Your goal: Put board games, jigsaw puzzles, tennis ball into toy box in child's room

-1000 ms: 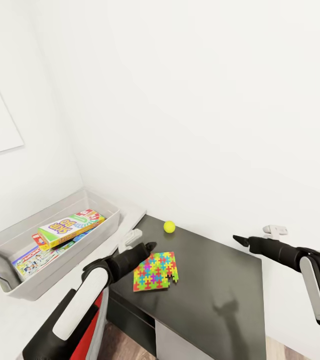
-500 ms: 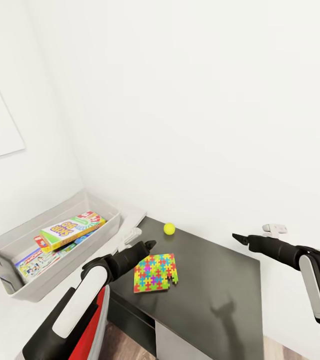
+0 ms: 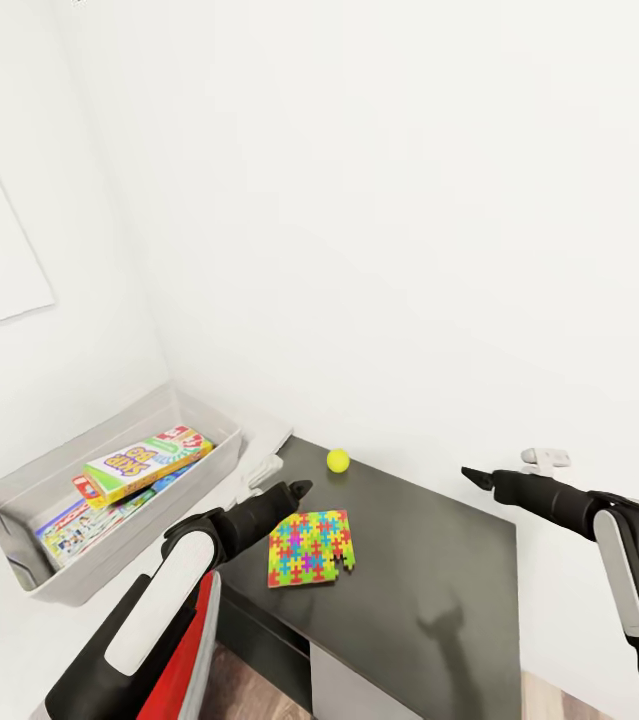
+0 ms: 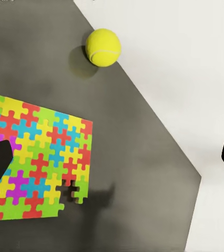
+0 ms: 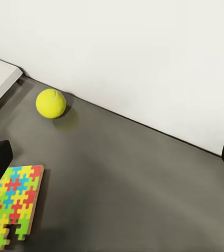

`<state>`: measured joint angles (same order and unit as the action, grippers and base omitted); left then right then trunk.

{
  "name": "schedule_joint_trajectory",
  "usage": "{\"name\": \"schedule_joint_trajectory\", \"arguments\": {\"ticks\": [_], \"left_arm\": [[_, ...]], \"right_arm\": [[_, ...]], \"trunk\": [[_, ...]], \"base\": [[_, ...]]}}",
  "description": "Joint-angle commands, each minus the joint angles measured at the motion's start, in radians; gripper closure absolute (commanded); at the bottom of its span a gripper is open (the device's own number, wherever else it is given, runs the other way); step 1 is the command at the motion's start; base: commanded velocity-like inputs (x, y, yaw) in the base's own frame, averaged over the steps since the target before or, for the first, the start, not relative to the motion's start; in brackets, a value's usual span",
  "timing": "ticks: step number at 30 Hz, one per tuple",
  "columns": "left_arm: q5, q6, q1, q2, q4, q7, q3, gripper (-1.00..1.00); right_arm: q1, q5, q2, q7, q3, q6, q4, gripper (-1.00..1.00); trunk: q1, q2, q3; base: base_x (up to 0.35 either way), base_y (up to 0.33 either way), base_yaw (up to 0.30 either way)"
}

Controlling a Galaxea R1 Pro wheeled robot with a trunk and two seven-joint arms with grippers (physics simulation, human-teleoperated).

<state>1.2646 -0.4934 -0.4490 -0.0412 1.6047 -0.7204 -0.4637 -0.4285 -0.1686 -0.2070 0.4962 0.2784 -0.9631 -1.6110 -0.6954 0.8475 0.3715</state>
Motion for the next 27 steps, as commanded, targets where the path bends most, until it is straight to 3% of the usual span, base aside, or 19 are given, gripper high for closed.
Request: {"name": "schedule_joint_trajectory", "arguments": {"ticks": [1,13,16,18,22,23,27], "left_arm": [[0.007,0.000,-0.002,-0.001,0.001,-0.008,-0.001,-1.00],[0.007,-0.002,-0.010,0.000,0.001,-0.008,0.002,-1.00],[0.010,-0.009,-0.040,0.001,0.001,-0.009,0.005,-1.00],[0.042,-0.022,-0.074,0.001,0.001,-0.013,0.006,-1.00],[0.068,-0.026,-0.091,-0.002,0.001,-0.015,0.007,-1.00],[0.116,-0.038,-0.127,-0.009,0.001,-0.028,0.050,-1.00],[0.125,-0.057,-0.134,-0.008,0.001,-0.039,0.080,-1.00]], "right_arm": [[-0.001,-0.004,0.002,0.001,0.001,-0.006,-0.001,-1.00],[-0.001,-0.003,0.014,0.000,0.001,-0.007,-0.001,-1.00],[-0.002,-0.004,0.020,-0.002,-0.001,-0.010,0.000,-1.00],[-0.004,0.003,0.045,-0.007,-0.002,-0.013,0.000,-1.00],[-0.008,0.006,0.058,-0.017,-0.001,-0.018,0.000,-1.00],[-0.054,0.009,0.076,-0.076,-0.002,-0.067,0.024,-1.00],[-0.082,0.010,0.081,-0.116,-0.004,-0.083,0.062,-1.00]], "trunk": [[0.004,-0.006,-0.002],[0.050,-0.090,-0.040],[0.061,-0.111,-0.051],[0.069,-0.125,-0.058],[0.084,-0.153,-0.071],[0.088,-0.160,-0.074],[0.103,-0.188,-0.087]], "base": [[0.000,0.000,0.000],[0.000,0.000,0.000],[0.000,0.000,0.000],[0.000,0.000,0.000],[0.000,0.000,0.000],[0.000,0.000,0.000],[0.000,0.000,0.007]]}}
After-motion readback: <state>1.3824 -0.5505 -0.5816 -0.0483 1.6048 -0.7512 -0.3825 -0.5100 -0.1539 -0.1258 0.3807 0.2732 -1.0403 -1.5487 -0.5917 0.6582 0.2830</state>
